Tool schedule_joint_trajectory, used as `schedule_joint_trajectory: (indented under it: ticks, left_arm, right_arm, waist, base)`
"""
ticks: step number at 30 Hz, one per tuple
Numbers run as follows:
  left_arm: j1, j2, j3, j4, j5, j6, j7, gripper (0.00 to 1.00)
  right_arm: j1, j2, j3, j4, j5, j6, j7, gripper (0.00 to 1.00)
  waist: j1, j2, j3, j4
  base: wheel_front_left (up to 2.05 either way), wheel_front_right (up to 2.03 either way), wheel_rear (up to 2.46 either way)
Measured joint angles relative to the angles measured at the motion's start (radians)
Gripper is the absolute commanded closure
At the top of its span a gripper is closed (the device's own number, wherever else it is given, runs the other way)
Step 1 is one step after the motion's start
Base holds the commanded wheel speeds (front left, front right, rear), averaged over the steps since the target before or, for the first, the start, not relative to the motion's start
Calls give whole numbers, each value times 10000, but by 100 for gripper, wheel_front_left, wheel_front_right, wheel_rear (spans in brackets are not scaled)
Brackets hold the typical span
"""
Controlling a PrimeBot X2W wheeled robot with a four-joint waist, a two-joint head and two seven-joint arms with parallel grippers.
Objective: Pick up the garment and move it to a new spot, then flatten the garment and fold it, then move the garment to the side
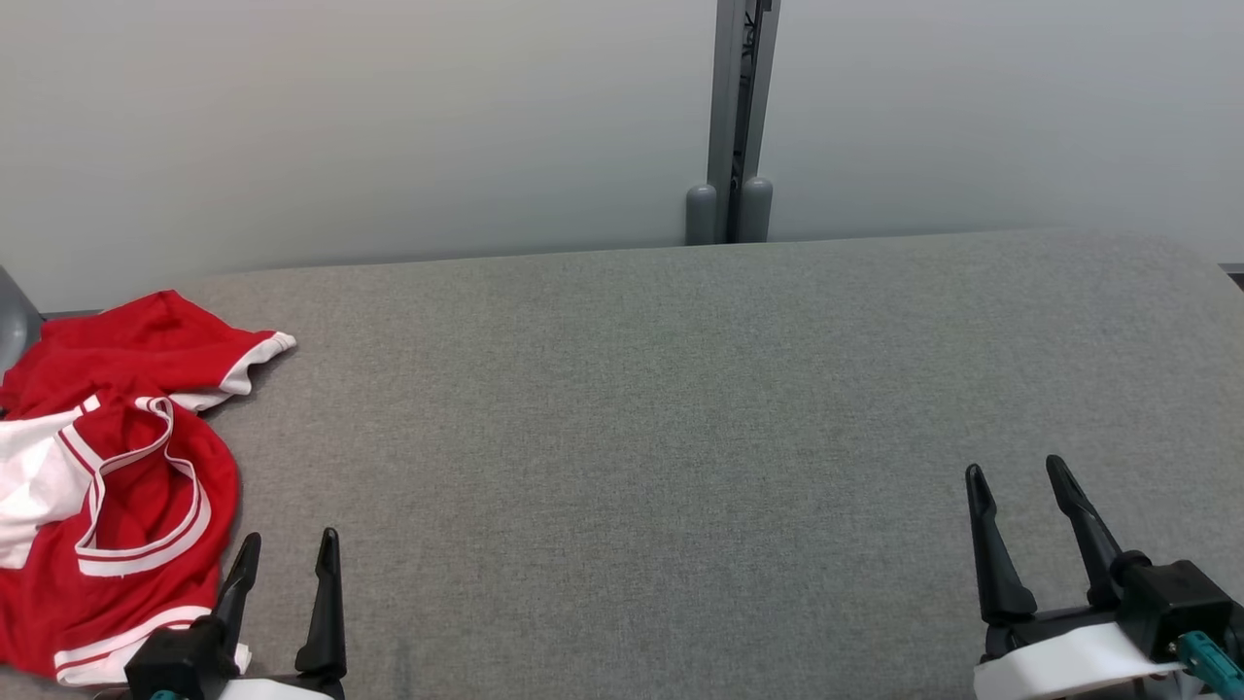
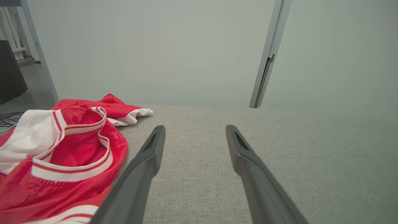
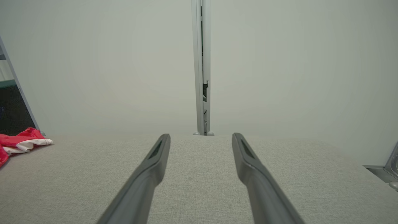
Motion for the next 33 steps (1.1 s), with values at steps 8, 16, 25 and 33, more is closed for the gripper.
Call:
schedule_joint_trajectory:
  ticks: [8, 16, 25, 33]
  left_arm:
    - [71, 8, 23, -48, 556, 36, -125, 0]
    - [216, 19, 81, -59, 968, 107, -253, 0]
    - [217, 10, 140, -33, 880, 123, -253, 0]
    - [219, 12, 142, -17, 851, 123, -253, 0]
  right_arm:
    - [144, -4, -203, 96, -63, 0, -144, 0]
    - [246, -10, -311, 263, -251, 2, -274, 0]
    - [267, -12, -414, 362, 96, 2, -280, 0]
    - [291, -12, -456, 416, 232, 2, -280, 0]
  waist:
    - [0, 0, -47, 52]
    - [0, 0, -74, 100]
    - [0, 0, -110, 121]
    - [0, 0, -87, 131]
  base:
    - [0, 0, 0]
    - [0, 0, 0]
    - [0, 0, 0]
    - [0, 0, 0]
